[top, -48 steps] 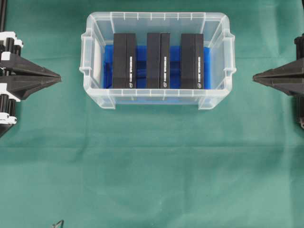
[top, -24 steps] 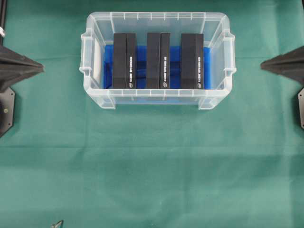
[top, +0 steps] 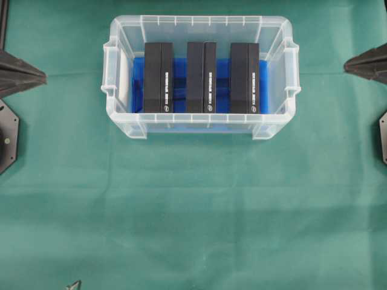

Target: Take out the box from the case.

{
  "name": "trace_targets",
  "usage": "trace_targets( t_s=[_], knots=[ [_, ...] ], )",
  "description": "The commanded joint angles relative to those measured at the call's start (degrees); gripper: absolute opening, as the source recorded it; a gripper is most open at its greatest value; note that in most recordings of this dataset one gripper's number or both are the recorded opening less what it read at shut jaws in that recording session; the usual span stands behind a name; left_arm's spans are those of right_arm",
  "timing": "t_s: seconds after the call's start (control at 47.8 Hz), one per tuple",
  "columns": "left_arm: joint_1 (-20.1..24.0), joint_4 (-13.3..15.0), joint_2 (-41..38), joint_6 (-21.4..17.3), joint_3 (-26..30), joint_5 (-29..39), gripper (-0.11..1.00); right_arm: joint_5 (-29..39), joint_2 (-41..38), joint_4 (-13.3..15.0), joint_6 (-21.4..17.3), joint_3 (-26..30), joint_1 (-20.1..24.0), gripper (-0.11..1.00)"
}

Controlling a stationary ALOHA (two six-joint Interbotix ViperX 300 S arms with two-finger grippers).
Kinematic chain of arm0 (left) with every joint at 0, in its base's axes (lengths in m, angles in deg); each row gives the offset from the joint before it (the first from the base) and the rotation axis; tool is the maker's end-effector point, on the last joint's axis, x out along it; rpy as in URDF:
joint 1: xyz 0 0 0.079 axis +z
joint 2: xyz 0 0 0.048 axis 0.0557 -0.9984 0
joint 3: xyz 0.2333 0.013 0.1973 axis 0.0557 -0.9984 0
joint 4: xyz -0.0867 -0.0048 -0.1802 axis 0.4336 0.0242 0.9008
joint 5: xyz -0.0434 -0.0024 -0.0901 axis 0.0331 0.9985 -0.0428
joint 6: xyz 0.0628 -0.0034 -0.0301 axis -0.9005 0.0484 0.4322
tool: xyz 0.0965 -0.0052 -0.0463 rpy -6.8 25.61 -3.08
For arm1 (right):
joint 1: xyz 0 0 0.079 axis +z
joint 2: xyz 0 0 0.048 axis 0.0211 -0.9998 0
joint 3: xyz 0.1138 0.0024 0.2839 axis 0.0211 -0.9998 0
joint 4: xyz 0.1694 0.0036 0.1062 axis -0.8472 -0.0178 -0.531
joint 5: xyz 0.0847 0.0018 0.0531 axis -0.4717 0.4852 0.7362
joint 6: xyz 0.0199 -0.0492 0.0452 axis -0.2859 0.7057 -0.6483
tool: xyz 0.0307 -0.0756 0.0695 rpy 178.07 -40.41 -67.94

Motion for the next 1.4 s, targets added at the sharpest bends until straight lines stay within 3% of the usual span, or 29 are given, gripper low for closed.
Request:
trace_targets(
  t_s=[0.0,0.23,0.398,0.481,0.607,0.9,0.983,1.088,1.235,1.381],
  knots=[
    [-0.62,-0.09,-2.02,1.05,3.25,6.94,0.09,8.61,-1.41,-0.09,-1.85,2.55,0.00,0.01],
    [-2.99,-0.09,-8.61,4.39,11.25,34.19,0.09,38.67,-7.12,-0.09,-5.89,8.09,0.00,0.01],
    [-4.48,-0.09,-13.18,4.75,14.85,47.90,0.09,55.55,-11.25,0.09,-6.42,11.51,0.00,0.01],
    [-4.48,-0.09,-14.77,5.45,15.64,51.50,0.09,61.96,-12.92,0.62,-6.42,12.66,0.00,0.01],
    [-4.48,-0.18,-16.26,7.12,16.08,53.44,0.09,65.83,-14.33,1.05,-6.42,12.92,0.00,0.01],
    [-4.48,-0.09,-16.35,12.57,16.17,53.96,0.09,66.09,-15.03,0.97,-7.47,13.01,0.00,0.01],
    [-4.48,-0.18,-16.70,17.67,16.26,53.96,0.09,66.09,-15.03,0.97,-10.20,13.10,0.00,0.01],
    [-4.31,-0.35,-17.05,27.77,16.35,54.05,0.09,66.09,-15.47,0.97,-18.11,13.27,0.00,0.01],
    [-4.04,-1.58,-17.31,45.79,16.44,55.63,0.09,66.45,-16.70,1.23,-33.93,13.45,-0.18,0.01],
    [-4.04,-2.11,-17.93,61.35,16.70,60.03,0.09,66.18,-17.14,1.41,-50.45,13.45,-0.18,0.01]
  ],
)
